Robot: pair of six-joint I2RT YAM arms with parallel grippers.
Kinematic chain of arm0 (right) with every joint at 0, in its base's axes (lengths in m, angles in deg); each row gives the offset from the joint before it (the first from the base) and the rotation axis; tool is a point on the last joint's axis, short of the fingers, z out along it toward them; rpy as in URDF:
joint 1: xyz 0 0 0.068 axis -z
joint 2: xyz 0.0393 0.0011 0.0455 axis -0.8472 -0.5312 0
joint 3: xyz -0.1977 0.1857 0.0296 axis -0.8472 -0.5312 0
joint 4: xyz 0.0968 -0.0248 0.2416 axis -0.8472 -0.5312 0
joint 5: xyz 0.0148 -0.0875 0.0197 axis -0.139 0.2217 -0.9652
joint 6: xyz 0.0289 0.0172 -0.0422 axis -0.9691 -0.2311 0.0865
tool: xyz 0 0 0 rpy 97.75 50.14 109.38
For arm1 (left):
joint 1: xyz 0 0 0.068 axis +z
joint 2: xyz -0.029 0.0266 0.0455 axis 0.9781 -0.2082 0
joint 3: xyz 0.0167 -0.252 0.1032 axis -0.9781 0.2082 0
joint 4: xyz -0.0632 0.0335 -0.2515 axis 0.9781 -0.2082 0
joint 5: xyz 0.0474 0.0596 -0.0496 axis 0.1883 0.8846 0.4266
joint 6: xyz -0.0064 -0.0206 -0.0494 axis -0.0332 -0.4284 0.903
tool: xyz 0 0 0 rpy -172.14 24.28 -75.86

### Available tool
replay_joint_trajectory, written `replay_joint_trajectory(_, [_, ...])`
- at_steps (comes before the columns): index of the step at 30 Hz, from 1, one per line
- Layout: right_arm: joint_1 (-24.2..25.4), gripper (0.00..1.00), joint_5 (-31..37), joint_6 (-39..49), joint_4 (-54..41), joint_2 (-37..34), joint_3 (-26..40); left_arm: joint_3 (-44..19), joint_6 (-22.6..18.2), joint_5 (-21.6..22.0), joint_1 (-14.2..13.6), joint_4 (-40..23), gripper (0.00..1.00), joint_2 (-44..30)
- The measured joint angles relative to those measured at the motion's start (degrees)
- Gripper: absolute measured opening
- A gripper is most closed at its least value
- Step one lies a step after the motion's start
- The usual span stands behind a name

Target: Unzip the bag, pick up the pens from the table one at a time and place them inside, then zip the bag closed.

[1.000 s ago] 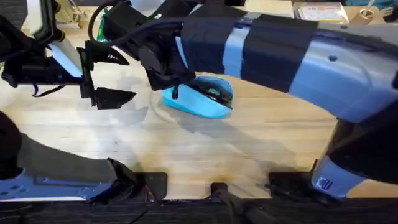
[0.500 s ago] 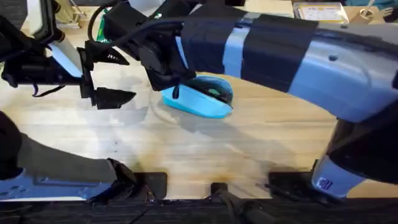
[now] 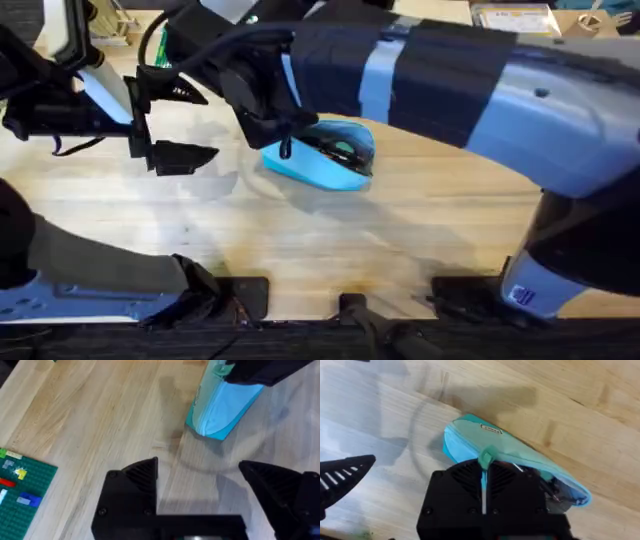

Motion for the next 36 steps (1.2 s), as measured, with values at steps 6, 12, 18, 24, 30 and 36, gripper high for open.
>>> replay_joint_trajectory(6, [-0.1, 0.031, 0.4, 1.7, -3.1, 0.0, 3.6, 0.0, 0.0, 0.0, 0.0, 0.0, 0.993, 0.0])
replay_joint_trajectory(12, [-0.1, 0.029, 1.6, 3.0, -4.6, 0.0, 6.5, 0.0, 0.0, 0.0, 0.0, -0.3, 0.993, 0.0])
replay_joint_trajectory(18, [-0.1, 0.030, 1.7, 3.5, -4.8, 0.0, 6.5, 0.0, 0.0, 0.0, 0.0, -0.7, 0.993, 0.0])
replay_joint_trajectory(24, [-0.1, 0.030, 1.7, 3.9, -5.1, 0.0, 6.5, 0.0, -0.1, 0.0, -1.0, -2.7, 0.992, 0.0])
replay_joint_trajectory(30, [-0.1, 0.030, 1.8, 3.9, -6.1, 0.0, 6.5, 0.0, -3.0, 0.0, -5.7, -3.9, 0.993, 0.0])
replay_joint_trajectory(36, [-0.1, 0.030, 1.8, 3.9, -6.2, 0.0, 6.5, 0.0, -4.3, -0.2, -10.0, -2.4, 0.993, -0.4])
